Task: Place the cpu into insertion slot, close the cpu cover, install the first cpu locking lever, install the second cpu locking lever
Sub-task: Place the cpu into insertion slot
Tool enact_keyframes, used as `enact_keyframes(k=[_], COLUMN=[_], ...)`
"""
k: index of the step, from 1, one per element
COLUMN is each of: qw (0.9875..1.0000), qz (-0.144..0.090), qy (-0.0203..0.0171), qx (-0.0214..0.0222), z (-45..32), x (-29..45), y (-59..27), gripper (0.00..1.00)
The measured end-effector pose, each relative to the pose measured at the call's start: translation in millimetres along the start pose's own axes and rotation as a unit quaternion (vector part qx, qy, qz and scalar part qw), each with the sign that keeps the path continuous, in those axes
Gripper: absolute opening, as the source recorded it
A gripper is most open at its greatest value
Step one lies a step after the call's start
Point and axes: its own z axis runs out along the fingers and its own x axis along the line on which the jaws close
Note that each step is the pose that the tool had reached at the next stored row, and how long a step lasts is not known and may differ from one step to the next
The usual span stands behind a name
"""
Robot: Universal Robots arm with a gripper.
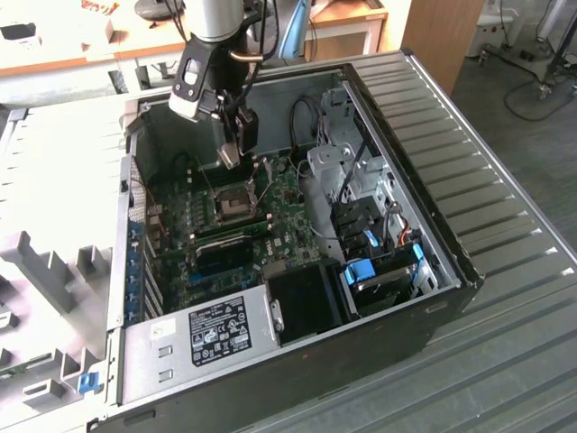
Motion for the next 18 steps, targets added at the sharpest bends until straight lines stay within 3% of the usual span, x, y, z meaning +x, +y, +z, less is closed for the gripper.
enact_keyframes(k=[4, 10, 18], qw=[0.9994, 0.9960, 0.9959], qz=[0.036, 0.088, 0.090], qy=[-0.0033, -0.0079, -0.0078], qx=[-0.0006, -0.0017, -0.0002], z=[0.5, 1.1, 1.3], x=[0.0, 0.0, 0.0], y=[-0.1, -0.1, -0.1], gripper=[0.54, 0.54, 0.54])
